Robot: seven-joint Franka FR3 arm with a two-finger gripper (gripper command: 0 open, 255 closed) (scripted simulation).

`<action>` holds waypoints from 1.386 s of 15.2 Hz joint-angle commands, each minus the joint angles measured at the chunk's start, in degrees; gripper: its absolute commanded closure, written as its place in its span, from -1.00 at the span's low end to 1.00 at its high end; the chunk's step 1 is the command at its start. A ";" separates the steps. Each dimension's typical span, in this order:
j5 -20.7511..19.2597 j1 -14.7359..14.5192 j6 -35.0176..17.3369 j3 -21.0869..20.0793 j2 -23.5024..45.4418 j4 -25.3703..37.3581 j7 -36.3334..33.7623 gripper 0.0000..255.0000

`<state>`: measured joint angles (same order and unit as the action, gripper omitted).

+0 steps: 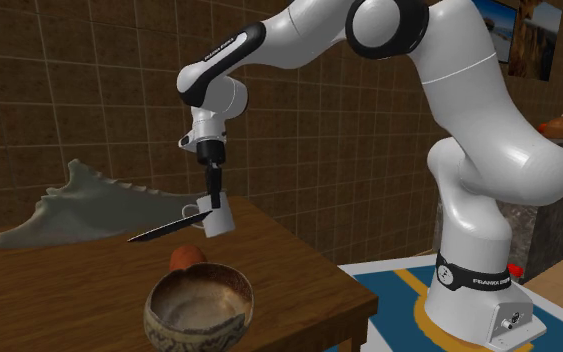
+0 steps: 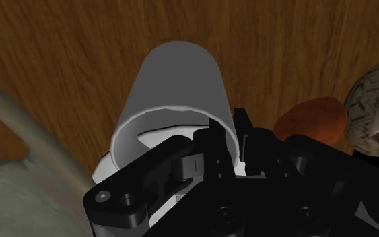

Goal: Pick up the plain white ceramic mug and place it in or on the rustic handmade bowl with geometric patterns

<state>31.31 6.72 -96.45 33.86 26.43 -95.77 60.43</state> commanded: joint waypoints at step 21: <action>-2.72 0.72 13.51 1.17 -4.04 10.83 -5.47 1.00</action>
<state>28.65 7.30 -83.70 34.97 22.50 -85.70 55.18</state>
